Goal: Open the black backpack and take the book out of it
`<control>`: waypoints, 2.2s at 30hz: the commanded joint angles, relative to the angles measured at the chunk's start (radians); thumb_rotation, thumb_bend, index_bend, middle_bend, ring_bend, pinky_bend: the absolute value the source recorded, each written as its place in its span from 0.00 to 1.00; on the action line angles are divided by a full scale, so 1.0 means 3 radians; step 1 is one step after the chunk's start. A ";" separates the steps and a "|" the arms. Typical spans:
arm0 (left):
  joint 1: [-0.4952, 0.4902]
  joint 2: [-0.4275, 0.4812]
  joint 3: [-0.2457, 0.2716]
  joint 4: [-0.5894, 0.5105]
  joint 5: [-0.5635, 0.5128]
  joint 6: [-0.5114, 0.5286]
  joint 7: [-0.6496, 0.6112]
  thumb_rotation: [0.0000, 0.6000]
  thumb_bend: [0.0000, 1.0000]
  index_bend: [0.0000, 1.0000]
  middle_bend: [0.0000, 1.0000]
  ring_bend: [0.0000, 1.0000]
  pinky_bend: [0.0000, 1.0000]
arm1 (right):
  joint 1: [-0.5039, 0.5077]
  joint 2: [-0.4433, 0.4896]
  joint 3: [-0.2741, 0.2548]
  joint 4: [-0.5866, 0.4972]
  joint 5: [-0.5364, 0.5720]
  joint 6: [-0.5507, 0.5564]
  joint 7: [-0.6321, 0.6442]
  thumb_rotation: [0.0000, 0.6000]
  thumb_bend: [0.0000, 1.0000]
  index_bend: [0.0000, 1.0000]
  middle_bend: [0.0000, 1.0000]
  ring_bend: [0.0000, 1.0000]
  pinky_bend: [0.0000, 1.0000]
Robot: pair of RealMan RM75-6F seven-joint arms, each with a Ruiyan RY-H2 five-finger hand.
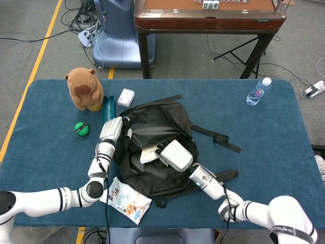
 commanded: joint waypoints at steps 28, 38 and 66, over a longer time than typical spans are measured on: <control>0.0482 0.0692 0.0361 -0.0880 0.1072 -0.0256 -0.0516 1.00 0.55 0.46 0.59 0.54 0.59 | -0.0615 0.2330 0.0425 -0.2343 -0.0076 0.1015 -0.0063 1.00 0.51 0.81 0.67 0.62 0.61; 0.0700 0.1318 0.0665 -0.1349 0.1610 -0.0545 -0.0683 1.00 0.54 0.29 0.53 0.49 0.51 | -0.0735 0.2430 0.0419 -0.2126 0.0056 0.0962 0.0020 1.00 0.51 0.81 0.67 0.62 0.62; 0.0875 0.1342 0.0892 -0.1531 0.2610 -0.0408 -0.0929 0.00 0.09 0.03 0.22 0.15 0.29 | -0.0731 0.2099 0.0244 -0.1657 0.0223 0.0484 0.0304 1.00 0.51 0.81 0.67 0.63 0.63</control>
